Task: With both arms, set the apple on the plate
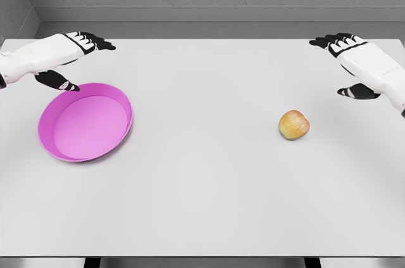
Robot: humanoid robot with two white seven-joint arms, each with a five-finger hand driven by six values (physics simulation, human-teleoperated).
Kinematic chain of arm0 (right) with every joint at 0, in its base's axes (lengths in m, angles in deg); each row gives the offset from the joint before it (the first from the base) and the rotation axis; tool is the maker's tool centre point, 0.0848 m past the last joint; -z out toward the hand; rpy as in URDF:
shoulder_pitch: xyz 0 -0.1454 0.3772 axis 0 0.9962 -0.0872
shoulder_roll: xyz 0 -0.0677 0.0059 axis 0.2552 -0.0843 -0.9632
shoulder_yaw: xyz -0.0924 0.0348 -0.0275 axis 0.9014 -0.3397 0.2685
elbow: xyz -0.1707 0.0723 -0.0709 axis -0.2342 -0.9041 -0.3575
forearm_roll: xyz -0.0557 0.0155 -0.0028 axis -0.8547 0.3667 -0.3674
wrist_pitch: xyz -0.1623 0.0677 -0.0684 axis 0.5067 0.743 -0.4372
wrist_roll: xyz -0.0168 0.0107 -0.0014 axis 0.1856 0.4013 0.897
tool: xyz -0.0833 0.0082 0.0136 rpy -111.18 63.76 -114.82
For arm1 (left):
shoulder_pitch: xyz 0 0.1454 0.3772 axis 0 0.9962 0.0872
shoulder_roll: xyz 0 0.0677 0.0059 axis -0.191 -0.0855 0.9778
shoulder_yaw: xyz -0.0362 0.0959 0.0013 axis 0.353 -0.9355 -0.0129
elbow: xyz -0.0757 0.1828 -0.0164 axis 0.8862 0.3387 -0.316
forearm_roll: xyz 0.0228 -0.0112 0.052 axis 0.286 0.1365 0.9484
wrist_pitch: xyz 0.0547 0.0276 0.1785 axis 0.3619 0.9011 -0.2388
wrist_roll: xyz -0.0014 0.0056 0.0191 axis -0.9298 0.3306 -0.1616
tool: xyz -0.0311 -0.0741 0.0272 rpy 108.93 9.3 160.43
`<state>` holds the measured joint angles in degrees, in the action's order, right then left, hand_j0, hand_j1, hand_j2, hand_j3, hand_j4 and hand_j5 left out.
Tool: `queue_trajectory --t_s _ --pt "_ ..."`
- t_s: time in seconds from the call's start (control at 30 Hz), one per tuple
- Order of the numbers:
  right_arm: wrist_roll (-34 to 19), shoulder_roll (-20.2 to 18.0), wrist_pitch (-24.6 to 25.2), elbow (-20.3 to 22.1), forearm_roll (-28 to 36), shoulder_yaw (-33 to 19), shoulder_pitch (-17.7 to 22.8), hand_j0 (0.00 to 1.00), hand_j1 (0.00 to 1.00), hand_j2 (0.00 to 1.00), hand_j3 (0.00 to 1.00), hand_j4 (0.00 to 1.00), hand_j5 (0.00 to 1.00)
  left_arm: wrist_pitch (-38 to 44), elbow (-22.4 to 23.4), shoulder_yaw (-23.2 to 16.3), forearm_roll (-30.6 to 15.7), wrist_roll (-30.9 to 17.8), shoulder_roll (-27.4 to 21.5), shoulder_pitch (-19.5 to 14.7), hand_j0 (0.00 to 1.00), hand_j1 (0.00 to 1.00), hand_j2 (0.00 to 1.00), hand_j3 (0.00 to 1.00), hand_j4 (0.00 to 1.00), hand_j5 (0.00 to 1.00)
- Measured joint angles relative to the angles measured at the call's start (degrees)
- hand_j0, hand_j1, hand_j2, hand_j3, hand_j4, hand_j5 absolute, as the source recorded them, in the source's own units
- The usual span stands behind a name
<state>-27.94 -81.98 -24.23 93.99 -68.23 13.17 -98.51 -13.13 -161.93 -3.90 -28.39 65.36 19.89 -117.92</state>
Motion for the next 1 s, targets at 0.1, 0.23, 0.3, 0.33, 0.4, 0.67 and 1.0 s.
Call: queue_trajectory --t_s 0.1,0.23,0.3,0.33,0.4,0.67,1.0 --pt "-0.02 -0.27 -0.11 0.02 -0.07 -0.37 -0.26 1.0 1.0 1.0 1.0 1.0 1.0 0.0 -0.06 -0.09 0.02 -0.14 -0.19 0.0 1.0 1.0 1.0 1.0 1.0 1.0" --pt "-0.04 -0.48 -1.78 0.01 0.07 0.77 -0.26 1.0 1.0 1.0 1.0 1.0 1.0 0.0 -0.09 -0.23 0.06 -0.22 -0.43 0.0 1.0 1.0 1.0 1.0 1.0 1.0" --pt "-2.92 -0.66 -3.17 0.01 0.14 2.81 -0.26 1.0 1.0 1.0 1.0 1.0 1.0 -0.01 -0.09 -0.22 0.09 -0.24 -0.44 0.26 1.0 1.0 1.0 1.0 1.0 1.0" --pt "-5.62 -1.04 -3.73 0.01 0.15 3.53 -0.26 1.0 1.0 1.0 1.0 1.0 1.0 0.0 -0.09 -0.19 0.09 -0.25 -0.44 0.26 1.0 1.0 1.0 1.0 1.0 1.0" --pt "-11.31 -1.61 -4.45 0.01 0.18 4.37 -0.44 1.0 1.0 1.0 1.0 1.0 1.0 0.0 -0.07 -0.16 0.09 -0.26 -0.45 0.35 1.0 1.0 1.0 1.0 1.0 1.0" --pt "-23.94 0.58 -4.57 -1.39 0.26 9.88 -10.28 1.0 1.0 1.0 1.0 1.0 1.0 0.0 0.11 -0.13 0.14 -0.27 -0.47 0.35 1.0 1.0 1.0 1.0 1.0 1.0" --pt "-26.83 4.18 -4.2 -3.85 0.33 17.12 -15.56 1.0 1.0 1.0 1.0 1.0 1.0 0.0 0.6 0.18 0.34 -0.27 -0.38 0.26 1.0 1.0 1.0 1.0 1.0 1.0"
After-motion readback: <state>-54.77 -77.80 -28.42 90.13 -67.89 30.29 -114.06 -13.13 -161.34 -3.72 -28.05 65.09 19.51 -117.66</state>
